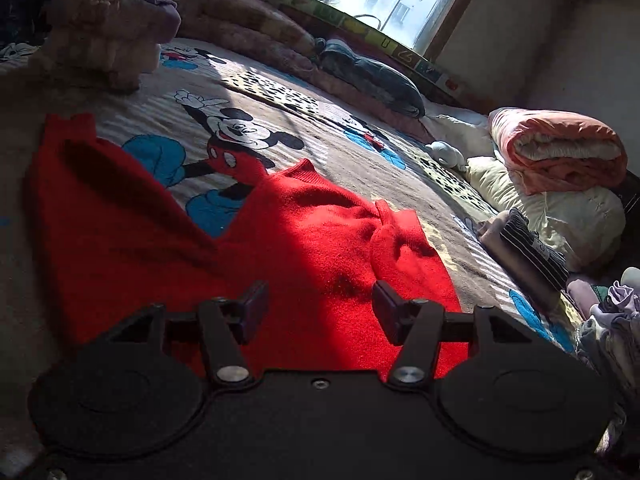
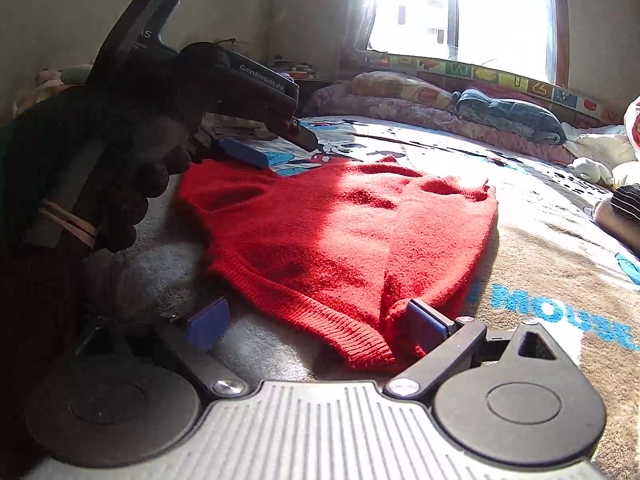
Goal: Fold clothes
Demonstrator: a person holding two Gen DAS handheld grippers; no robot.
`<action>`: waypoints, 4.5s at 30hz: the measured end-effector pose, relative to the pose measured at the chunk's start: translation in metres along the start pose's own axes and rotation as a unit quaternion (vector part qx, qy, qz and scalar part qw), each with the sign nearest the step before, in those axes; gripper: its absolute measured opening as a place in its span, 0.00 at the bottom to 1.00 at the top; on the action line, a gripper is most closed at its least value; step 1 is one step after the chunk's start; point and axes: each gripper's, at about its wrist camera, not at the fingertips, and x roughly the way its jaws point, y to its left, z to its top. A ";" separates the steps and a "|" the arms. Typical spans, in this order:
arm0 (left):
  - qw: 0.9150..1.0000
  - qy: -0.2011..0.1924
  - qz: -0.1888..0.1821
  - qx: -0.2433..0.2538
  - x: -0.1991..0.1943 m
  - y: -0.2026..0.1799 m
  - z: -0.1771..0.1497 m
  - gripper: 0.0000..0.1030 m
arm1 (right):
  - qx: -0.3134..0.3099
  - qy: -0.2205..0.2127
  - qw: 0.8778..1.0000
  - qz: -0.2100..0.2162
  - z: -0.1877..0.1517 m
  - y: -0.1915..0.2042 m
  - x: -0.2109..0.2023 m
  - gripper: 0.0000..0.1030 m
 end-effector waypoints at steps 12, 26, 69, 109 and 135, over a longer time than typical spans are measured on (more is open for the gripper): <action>0.984 -0.050 0.090 -0.148 -0.048 0.114 0.010 0.65 | 0.012 0.023 0.998 0.052 0.002 0.034 -0.011 0.88; 0.942 -0.065 0.027 -0.328 -0.011 0.211 0.036 0.44 | 0.278 -0.007 0.955 0.105 0.000 -0.044 -0.014 0.88; 0.996 -0.031 -0.022 -0.076 -0.018 0.071 0.049 1.00 | 0.477 -0.027 0.859 0.182 0.067 -0.106 0.091 0.81; 0.963 -0.041 -0.106 -0.244 -0.009 0.177 0.064 0.97 | 0.548 -0.009 0.829 0.114 0.113 -0.129 0.278 0.24; 0.983 -0.018 -0.113 -0.144 -0.012 0.131 0.053 0.94 | 0.542 -0.167 0.813 0.131 0.118 -0.194 0.088 0.07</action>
